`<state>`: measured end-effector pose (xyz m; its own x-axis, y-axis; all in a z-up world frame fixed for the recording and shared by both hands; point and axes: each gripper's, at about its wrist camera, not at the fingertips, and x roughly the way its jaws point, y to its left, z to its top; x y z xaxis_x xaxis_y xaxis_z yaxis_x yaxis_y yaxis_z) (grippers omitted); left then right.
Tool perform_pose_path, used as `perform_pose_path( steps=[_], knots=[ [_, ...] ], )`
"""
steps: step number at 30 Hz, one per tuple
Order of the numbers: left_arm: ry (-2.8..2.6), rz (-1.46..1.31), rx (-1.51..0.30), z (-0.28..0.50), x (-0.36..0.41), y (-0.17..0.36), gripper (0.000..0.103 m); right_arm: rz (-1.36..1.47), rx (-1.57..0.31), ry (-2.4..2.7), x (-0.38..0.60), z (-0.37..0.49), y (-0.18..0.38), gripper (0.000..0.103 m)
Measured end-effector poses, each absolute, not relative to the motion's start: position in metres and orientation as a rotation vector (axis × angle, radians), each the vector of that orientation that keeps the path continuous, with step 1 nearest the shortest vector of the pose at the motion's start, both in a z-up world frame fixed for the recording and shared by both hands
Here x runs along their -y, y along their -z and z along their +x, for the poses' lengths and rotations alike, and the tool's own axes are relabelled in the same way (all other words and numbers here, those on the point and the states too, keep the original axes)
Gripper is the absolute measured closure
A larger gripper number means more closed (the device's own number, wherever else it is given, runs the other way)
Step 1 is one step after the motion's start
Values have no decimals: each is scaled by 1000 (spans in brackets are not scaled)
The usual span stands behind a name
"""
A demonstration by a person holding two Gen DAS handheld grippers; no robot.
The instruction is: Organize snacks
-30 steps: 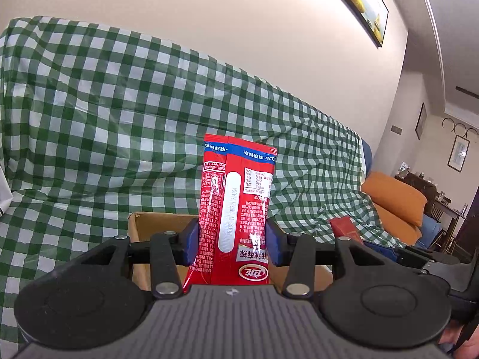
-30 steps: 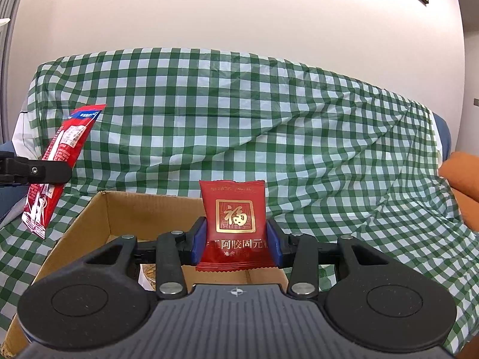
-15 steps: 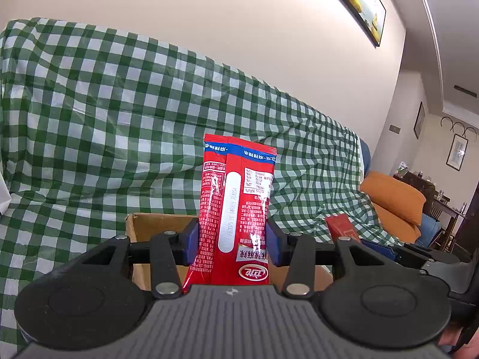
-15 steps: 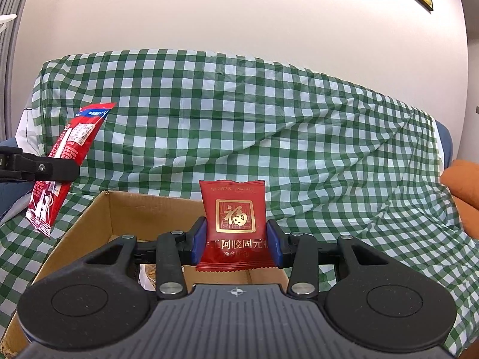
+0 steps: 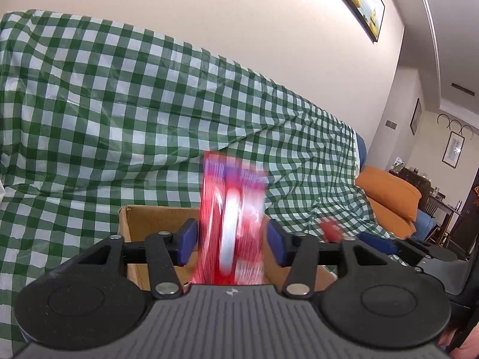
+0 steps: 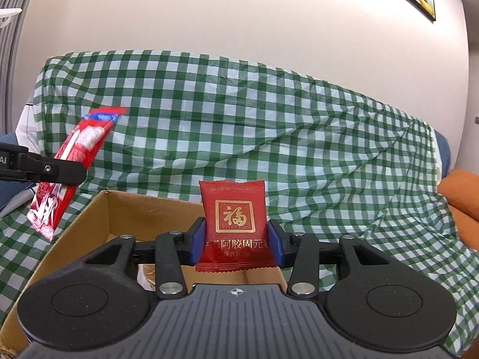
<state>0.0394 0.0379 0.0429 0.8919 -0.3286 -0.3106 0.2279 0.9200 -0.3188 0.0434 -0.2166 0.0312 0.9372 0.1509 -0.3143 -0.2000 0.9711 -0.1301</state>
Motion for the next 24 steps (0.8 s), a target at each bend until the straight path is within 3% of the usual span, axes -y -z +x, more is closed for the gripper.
perform_pose_path(
  steps=[2, 6, 9, 15, 18, 24],
  knots=[
    [291, -284, -366, 39, -38, -43, 39, -172, -317, -156, 215, 45, -30, 17],
    [276, -268, -364, 36, -36, -43, 24, -173, -316, -149, 216, 44, -30, 12],
    [247, -223, -352, 28, -32, -44, 18, -165, -327, -144, 217, 44, -29, 0],
    [174, -174, -347, 0, -23, -47, 13, -103, -379, -146, 229, 40, -29, 1],
    [133, -162, -386, -14, -15, -45, 0, -26, -436, -137, 242, 30, -29, 1],
    [55, -119, -533, -38, 4, -33, 0, 12, -544, -123, 263, 8, -23, 1]
  ],
)
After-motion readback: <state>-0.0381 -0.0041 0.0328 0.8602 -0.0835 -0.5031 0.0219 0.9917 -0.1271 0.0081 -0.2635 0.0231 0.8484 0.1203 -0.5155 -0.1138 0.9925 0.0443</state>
